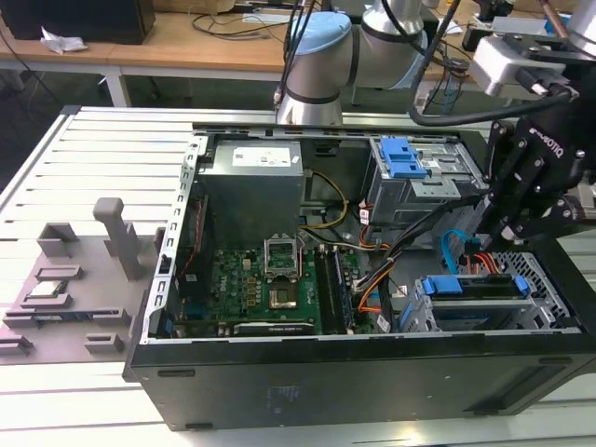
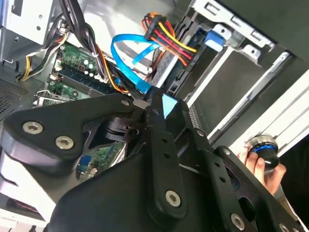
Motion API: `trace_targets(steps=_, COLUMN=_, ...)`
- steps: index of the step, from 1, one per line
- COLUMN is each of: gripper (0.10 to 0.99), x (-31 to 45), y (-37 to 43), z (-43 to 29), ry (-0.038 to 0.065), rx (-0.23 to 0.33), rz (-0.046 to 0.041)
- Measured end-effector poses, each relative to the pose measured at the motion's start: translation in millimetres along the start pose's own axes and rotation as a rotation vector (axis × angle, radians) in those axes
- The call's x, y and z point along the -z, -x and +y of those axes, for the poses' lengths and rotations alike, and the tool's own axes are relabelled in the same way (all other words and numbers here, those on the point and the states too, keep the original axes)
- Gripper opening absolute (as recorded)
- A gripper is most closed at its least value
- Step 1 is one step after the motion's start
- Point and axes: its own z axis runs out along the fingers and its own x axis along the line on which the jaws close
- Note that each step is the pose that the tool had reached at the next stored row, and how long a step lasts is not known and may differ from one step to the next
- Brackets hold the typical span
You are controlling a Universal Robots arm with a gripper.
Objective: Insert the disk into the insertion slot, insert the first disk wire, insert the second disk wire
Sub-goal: 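Insert the second disk wire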
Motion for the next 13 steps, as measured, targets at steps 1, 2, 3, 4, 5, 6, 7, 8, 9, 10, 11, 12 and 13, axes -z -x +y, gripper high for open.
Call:
trace_targets(steps=1, gripper=0.302, x=-3.7, y=2.3, z=3.5, ry=0.0, rx=-0.005, rz=0.0002)
trace_targets(steps=2, gripper=0.302, x=-6.0, y=3.7, z=5.4, ry=0.0, rx=-0.008, rz=0.0002)
trace_targets(steps=3, gripper=0.302, x=-8.1, y=4.3, z=7.0, ry=0.0, rx=-0.009, rz=-0.0001)
trace_targets(steps=4, gripper=0.302, x=-8.9, y=4.4, z=7.3, ry=0.0, rx=-0.01, rz=0.0005)
trace_targets(steps=5, gripper=0.302, x=-9.4, y=4.4, z=7.2, ry=0.0, rx=-0.01, rz=0.0023)
trace_targets(steps=6, gripper=0.302, x=-10.1, y=4.4, z=7.2, ry=0.0, rx=-0.01, rz=0.0068)
trace_targets(steps=7, gripper=0.302, x=-10.9, y=4.4, z=7.2, ry=0.0, rx=-0.01, rz=0.0105)
trace_targets(steps=8, gripper=0.302, x=-10.9, y=4.4, z=7.2, ry=0.0, rx=-0.01, rz=0.0116)
trace_targets(steps=9, gripper=0.302, x=-10.9, y=4.4, z=7.2, ry=0.0, rx=-0.01, rz=0.0118)
trace_targets(steps=10, gripper=0.302, x=-10.8, y=4.4, z=7.2, ry=0.0, rx=-0.01, rz=0.0118)
trace_targets(steps=11, gripper=0.286, x=-10.9, y=4.4, z=7.2, ry=0.0, rx=-0.01, rz=0.0118)
trace_targets(steps=12, gripper=0.22, x=-10.8, y=4.4, z=7.2, ry=0.0, rx=-0.01, rz=0.0119)
trace_targets(steps=13, gripper=0.22, x=-10.9, y=4.4, z=7.2, ry=0.0, rx=-0.01, rz=0.0119)
